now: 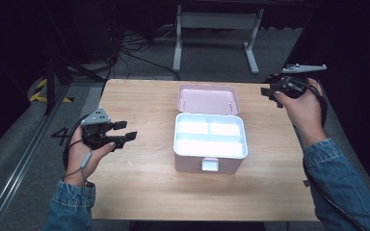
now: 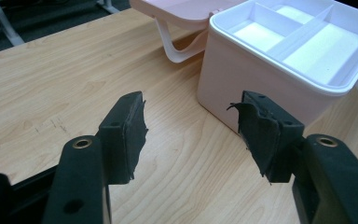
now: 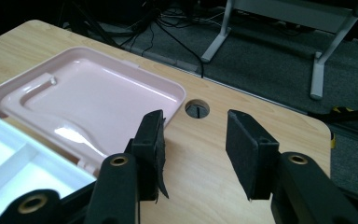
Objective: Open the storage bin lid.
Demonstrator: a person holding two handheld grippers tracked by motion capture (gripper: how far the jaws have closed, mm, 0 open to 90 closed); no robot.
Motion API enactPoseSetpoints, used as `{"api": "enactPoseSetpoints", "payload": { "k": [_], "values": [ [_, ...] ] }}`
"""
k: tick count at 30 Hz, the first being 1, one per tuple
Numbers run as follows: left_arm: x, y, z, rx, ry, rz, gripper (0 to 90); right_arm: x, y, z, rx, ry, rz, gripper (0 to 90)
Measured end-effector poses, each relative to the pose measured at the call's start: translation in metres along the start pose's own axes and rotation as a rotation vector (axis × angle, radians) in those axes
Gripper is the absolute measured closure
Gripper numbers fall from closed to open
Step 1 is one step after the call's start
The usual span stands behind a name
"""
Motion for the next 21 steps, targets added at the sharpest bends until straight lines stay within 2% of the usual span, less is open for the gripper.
{"api": "enactPoseSetpoints", "payload": {
  "k": [8,10,16,18,20,21],
  "values": [
    [0.007,-0.003,0.003,-0.011,0.013,0.020,39.5,0.034,-0.026,-0.007,0.008,0.024,0.028,56.4],
    [0.008,-0.004,0.003,0.001,0.009,0.019,38.9,0.041,-0.032,-0.009,0.009,0.030,0.032,56.1],
    [0.012,-0.008,0.007,0.008,0.020,0.032,37.6,0.054,-0.054,-0.017,0.023,0.033,0.050,54.1],
    [0.012,-0.009,0.008,0.000,0.031,0.032,36.7,0.057,-0.060,-0.020,0.023,0.034,0.058,53.7],
    [0.012,-0.011,0.009,0.012,0.036,0.036,35.9,0.061,-0.068,-0.024,0.024,0.028,0.070,53.5],
    [0.012,-0.012,0.010,0.004,0.039,0.044,35.7,0.062,-0.072,-0.027,0.028,0.025,0.073,53.5]
  ]
}}
Point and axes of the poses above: each handheld gripper's, and its own axes: x roughly backward along the jaws, y roughly out of its top, z roughly to its left, the point moved 2 cm from there along -x, roughly forward along the jaws
